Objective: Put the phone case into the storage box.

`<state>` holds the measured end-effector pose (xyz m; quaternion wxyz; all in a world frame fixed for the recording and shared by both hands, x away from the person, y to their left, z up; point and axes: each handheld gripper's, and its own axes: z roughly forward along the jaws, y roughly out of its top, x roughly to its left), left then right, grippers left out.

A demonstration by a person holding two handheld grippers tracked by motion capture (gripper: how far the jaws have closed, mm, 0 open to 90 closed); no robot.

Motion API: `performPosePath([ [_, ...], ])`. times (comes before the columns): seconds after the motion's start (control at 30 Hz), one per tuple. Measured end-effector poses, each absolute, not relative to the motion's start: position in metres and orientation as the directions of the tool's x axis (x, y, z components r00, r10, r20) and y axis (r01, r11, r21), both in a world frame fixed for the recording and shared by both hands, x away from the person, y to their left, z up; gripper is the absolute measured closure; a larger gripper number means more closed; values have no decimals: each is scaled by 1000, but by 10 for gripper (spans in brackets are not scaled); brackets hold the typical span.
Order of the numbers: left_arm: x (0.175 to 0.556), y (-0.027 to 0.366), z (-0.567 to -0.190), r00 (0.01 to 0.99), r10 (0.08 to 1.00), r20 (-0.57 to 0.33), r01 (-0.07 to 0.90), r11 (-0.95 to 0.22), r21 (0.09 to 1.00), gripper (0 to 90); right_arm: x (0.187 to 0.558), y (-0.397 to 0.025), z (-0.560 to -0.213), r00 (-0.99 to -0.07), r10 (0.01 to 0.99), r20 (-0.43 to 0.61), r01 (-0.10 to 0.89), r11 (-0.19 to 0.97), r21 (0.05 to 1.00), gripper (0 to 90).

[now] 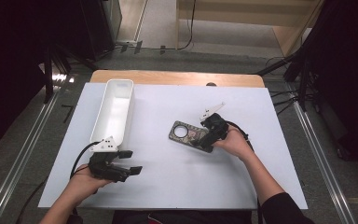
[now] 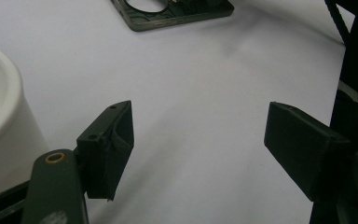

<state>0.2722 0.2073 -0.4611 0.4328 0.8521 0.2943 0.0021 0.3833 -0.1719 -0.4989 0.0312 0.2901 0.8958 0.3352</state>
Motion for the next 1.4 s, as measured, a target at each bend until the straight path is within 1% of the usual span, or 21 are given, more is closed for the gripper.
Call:
performPosePath([
  [0.1,272,207,-461,827,503,-252,501,-453,738,238,383,-170,-501,-827,545,137,506,616,604,0],
  [0.43,272,207,-461,826,504,-252,500,-451,739,238,382,-167,-507,-840,531,108,487,653,579,0],
  [0.6,272,208,-461,825,506,-250,501,-451,739,238,381,-165,-508,-842,535,68,473,672,570,31],
  [0.73,272,208,-461,825,506,-254,502,-447,740,238,380,-165,-509,-845,532,60,466,676,571,32],
  [0.87,272,208,-461,825,506,-253,502,-448,740,238,377,-163,-510,-854,521,16,439,702,560,33],
  [1.2,272,208,-461,825,506,-253,502,-448,740,238,376,-163,-511,-855,519,1,428,703,567,43],
  [1.33,272,208,-461,824,506,-253,502,-447,740,238,376,-164,-510,-855,519,2,427,702,570,80],
  [1.4,272,208,-461,824,506,-253,502,-447,740,238,375,-165,-510,-855,519,2,427,701,571,83],
])
